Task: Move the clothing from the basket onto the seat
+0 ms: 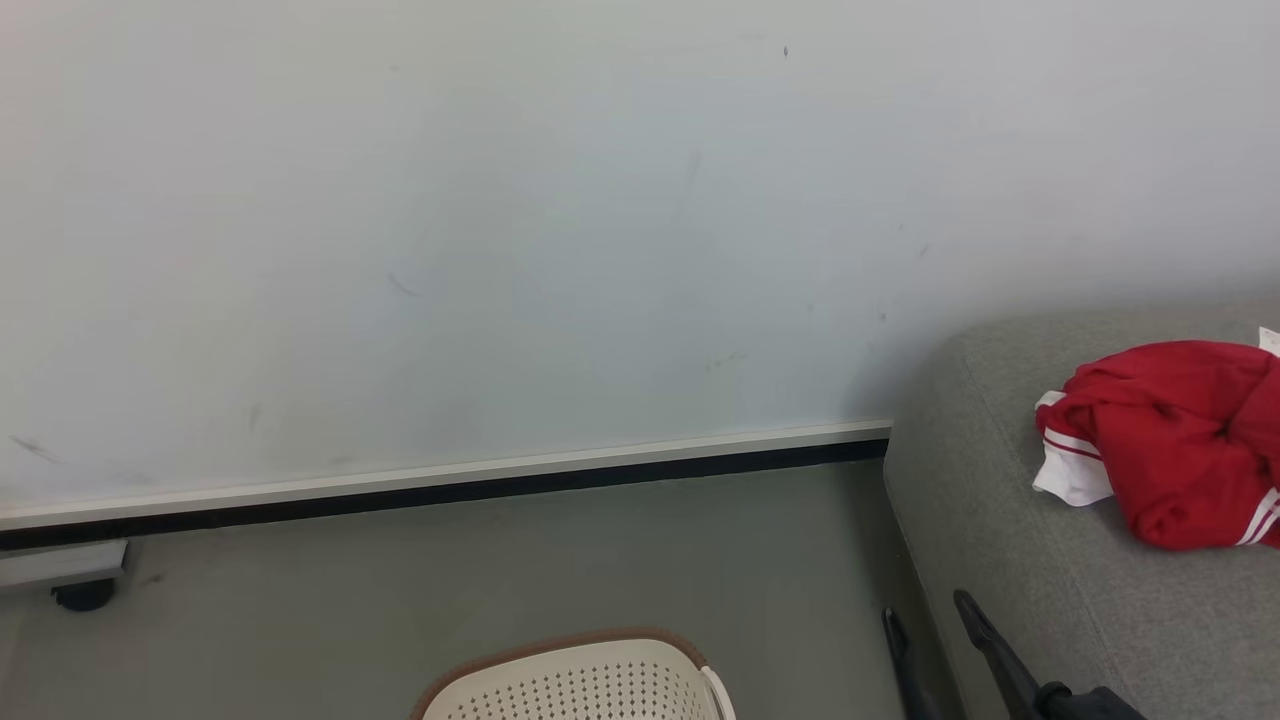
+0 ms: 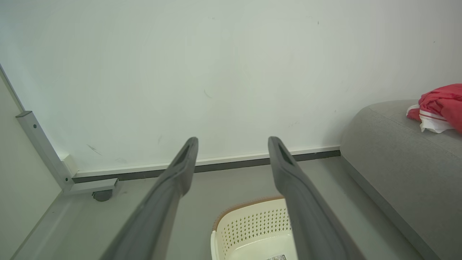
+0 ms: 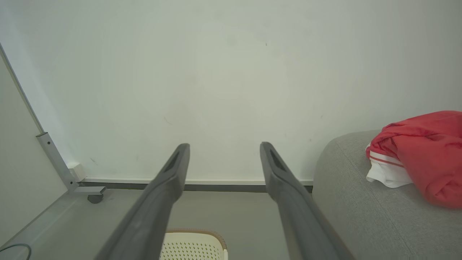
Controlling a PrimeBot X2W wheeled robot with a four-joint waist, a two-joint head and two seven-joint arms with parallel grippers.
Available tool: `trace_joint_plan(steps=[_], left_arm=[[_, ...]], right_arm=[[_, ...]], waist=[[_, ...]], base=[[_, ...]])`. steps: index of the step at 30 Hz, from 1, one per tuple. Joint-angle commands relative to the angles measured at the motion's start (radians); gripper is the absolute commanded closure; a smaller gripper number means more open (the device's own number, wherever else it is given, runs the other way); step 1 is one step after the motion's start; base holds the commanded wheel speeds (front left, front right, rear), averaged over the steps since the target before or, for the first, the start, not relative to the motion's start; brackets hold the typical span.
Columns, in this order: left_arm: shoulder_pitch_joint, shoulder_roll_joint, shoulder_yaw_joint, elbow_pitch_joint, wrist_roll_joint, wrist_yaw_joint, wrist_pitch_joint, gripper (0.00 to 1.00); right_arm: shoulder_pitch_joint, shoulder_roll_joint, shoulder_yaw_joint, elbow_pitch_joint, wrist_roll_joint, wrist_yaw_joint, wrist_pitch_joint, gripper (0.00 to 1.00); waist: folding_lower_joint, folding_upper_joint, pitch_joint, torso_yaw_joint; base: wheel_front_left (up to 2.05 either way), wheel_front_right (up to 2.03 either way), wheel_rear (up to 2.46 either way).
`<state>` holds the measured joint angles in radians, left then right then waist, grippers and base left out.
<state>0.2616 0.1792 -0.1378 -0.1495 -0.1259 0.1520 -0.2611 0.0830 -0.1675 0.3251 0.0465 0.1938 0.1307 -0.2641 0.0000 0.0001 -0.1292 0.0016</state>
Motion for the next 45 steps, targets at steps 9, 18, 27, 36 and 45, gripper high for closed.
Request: trace_joint_plan(steps=[9, 18, 27, 36, 45], left_arm=[[0.006, -0.036, 0.035, 0.019, 0.032, -0.045, -0.005, 0.0], [0.005, -0.062, 0.038, 0.058, 0.015, -0.063, 0.002, 1.0], [-0.036, -0.065, 0.039, 0.111, -0.138, -0.084, 0.031, 1.0], [-0.096, -0.069, 0.049, 0.162, -0.333, -0.112, 0.068, 1.0], [-0.14, -0.074, 0.06, 0.198, -0.487, -0.135, 0.101, 1.0]], right_arm=[[0.026, 0.004, -0.006, 0.0, -0.003, 0.0, -0.002, 0.0], [0.035, 0.002, -0.004, 0.034, 0.005, 0.0, 0.002, 1.0], [0.029, 0.004, -0.04, 0.062, 0.152, 0.0, 0.03, 1.0], [0.001, 0.01, -0.095, 0.078, 0.339, 0.0, 0.072, 1.0], [-0.022, 0.018, -0.144, 0.09, 0.485, 0.0, 0.11, 1.0]], waist=[[0.0, -0.0001, -0.006, -0.001], [0.0, -0.0001, -0.009, 0.002], [0.0001, -0.0001, 0.0, 0.002], [0.0001, -0.0001, 0.011, 0.001], [0.0001, -0.0001, 0.022, 0.001]], base=[[0.0, 0.0, 0.0], [0.0, 0.0, 0.0], [0.0, 0.0, 0.0], [0.0, 0.0, 0.0], [0.0, 0.0, 0.0]])
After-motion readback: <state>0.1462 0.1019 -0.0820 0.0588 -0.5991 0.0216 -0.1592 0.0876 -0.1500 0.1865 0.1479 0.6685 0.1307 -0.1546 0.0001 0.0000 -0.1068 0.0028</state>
